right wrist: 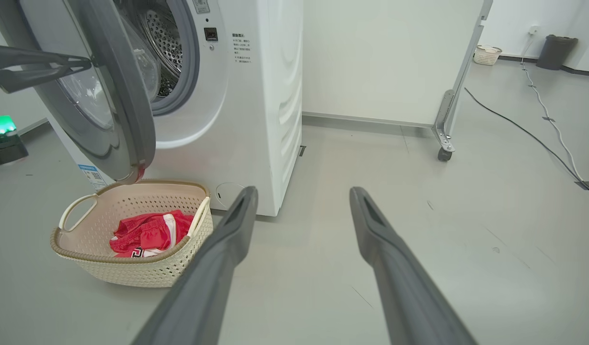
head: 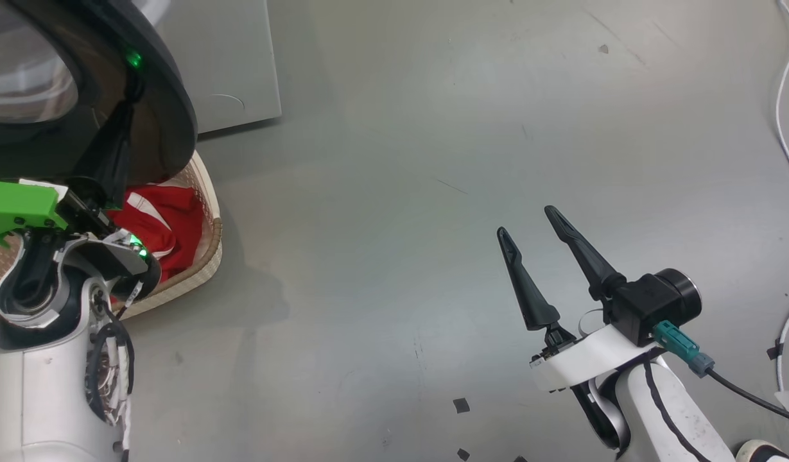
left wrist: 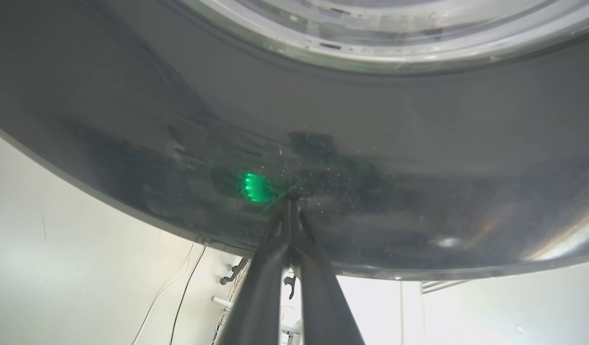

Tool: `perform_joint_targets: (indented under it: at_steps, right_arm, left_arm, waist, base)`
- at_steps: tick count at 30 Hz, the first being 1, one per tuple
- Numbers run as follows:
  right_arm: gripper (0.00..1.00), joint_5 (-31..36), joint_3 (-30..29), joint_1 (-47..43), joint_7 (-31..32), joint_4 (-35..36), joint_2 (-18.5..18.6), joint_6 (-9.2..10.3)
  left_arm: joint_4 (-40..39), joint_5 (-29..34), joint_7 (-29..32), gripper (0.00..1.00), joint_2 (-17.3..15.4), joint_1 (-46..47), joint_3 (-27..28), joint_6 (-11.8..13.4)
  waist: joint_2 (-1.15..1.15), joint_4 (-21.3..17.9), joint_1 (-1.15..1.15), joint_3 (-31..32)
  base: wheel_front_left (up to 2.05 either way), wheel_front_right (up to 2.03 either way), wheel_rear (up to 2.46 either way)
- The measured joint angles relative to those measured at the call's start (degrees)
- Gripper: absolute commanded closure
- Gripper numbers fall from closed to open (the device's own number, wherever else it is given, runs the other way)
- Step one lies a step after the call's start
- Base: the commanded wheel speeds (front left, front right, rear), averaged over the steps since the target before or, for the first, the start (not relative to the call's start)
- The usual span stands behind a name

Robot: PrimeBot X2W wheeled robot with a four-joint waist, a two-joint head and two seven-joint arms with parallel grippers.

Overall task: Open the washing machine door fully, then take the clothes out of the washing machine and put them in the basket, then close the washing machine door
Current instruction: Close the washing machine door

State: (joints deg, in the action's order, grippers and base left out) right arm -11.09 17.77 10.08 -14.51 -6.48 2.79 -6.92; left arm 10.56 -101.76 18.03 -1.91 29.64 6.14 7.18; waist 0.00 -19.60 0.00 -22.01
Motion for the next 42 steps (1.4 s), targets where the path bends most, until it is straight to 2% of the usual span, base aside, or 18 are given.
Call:
perform_joint_targets:
  at_steps: [6, 10, 15, 21, 27, 32, 35, 42]
  right_arm:
    - [0.00, 0.01, -1.27, 0.01, 0.00, 0.11, -0.01, 0.14]
    - [0.00, 0.04, -2.71, 0.00, 0.00, 0.11, 0.01, 0.58]
    - [0.00, 0.34, -4.35, -0.02, 0.00, 0.11, 0.40, 0.59]
    - [0.00, 0.63, -5.98, -0.13, 0.00, 0.10, 1.20, 0.62]
    - [0.00, 0.98, -7.14, -0.95, 0.00, 0.12, 2.09, 0.62]
    - [0.00, 1.07, -8.20, -1.67, 0.00, 0.18, 2.68, 0.69]
    - [0.00, 1.08, -8.66, -2.57, 0.00, 0.27, 2.79, 1.10]
    - [0.00, 1.30, -9.50, -3.66, 0.00, 0.55, 2.70, 1.58]
  left_arm:
    - [1.59, 1.34, 0.07, 1.00, 0.00, -0.09, -2.32, -1.38]
    - [2.31, 8.20, 0.87, 1.00, -1.32, -1.77, -6.95, -3.82]
    - [2.80, 16.78, 1.22, 1.00, -5.99, -5.65, -11.95, -7.49]
    - [2.83, 27.03, -1.85, 1.00, -9.20, -8.75, -16.17, -12.35]
    - [1.51, 37.60, -9.83, 1.00, -11.43, -10.32, -17.55, -13.61]
    - [-1.35, 41.44, -16.57, 1.00, -11.01, -11.79, -17.82, -14.07]
    - [-2.00, 46.20, -20.95, 1.00, -11.95, -13.55, -17.92, -14.07]
    - [-2.72, 51.90, -28.85, 1.00, -12.82, -18.65, -18.78, -14.07]
  waist:
    - [0.00, 1.35, 0.00, 0.93]
    - [0.00, 2.91, 0.00, 1.89]
    - [0.00, 5.36, 0.00, 3.41]
    - [0.00, 8.64, 0.00, 5.66]
    - [0.00, 12.12, 0.00, 8.17]
    - [0.00, 14.99, 0.00, 10.33]
    - [0.00, 16.64, 0.00, 11.57]
    - [0.00, 19.72, 0.00, 14.25]
  base:
    - [0.00, 0.00, 0.00]
    - [0.00, 0.00, 0.00]
    - [0.00, 0.00, 0.00]
    - [0.00, 0.00, 0.00]
    - [0.00, 0.00, 0.00]
    - [0.00, 0.00, 0.00]
    - [0.00, 0.00, 0.00]
    - [0.00, 0.00, 0.00]
